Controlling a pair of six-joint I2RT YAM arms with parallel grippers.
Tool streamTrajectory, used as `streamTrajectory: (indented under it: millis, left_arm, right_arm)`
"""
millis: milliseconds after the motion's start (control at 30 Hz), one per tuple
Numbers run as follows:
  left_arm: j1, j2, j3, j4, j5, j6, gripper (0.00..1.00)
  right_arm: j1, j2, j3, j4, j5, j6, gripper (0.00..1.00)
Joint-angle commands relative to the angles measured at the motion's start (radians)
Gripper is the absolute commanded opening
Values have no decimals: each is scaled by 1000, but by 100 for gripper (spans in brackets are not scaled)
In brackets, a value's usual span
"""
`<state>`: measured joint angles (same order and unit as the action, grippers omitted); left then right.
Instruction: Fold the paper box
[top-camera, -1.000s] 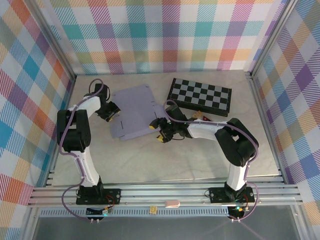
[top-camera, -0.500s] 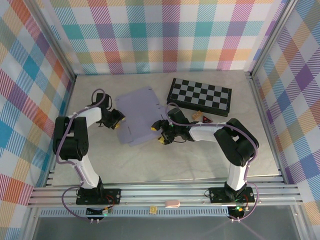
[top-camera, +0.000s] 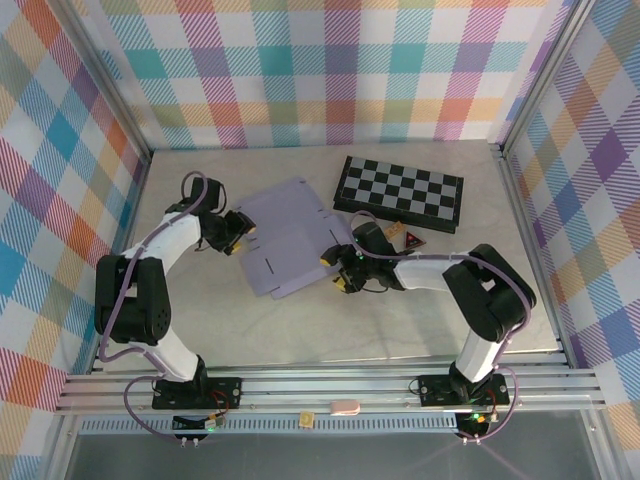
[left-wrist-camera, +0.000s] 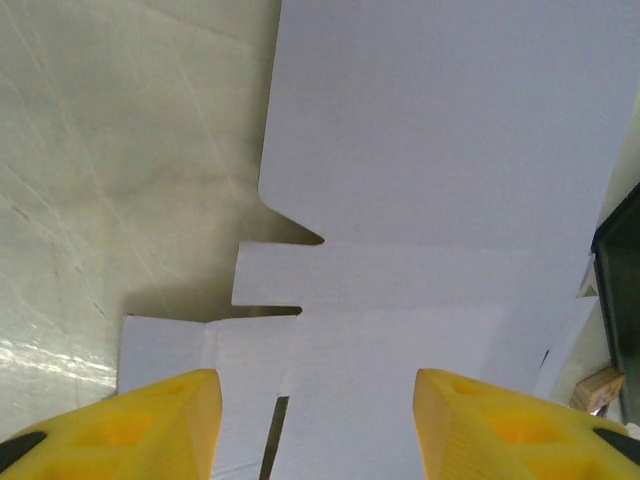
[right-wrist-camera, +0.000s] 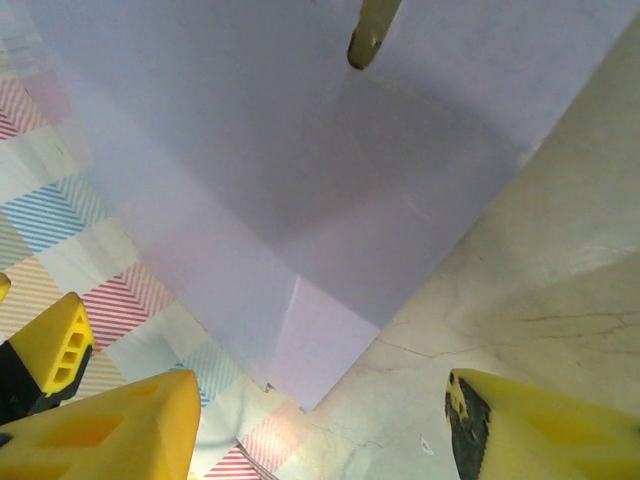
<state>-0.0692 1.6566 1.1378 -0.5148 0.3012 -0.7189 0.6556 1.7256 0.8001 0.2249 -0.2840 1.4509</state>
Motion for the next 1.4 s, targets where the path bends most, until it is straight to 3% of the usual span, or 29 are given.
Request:
streamTrajectory:
  millis: [0, 333, 767, 1133, 1367]
  left_arm:
    - [20, 65, 35, -69, -11, 58, 52]
    - [31, 178, 80, -52, 0, 110, 49]
    - [32, 186, 48, -1, 45, 75, 48]
    - [31, 192, 36, 0, 68, 78, 47]
    - [30, 193, 22, -1, 78, 82, 46]
  right_arm:
    - [-14, -11, -15, 39, 19, -29, 65]
    - [-46, 45, -7, 122, 36, -83, 57]
    - [-54, -9, -59, 62, 86, -110, 58]
    - [-65, 74, 3, 178, 80, -126, 54]
    - [-65, 142, 8, 396, 82, -65, 48]
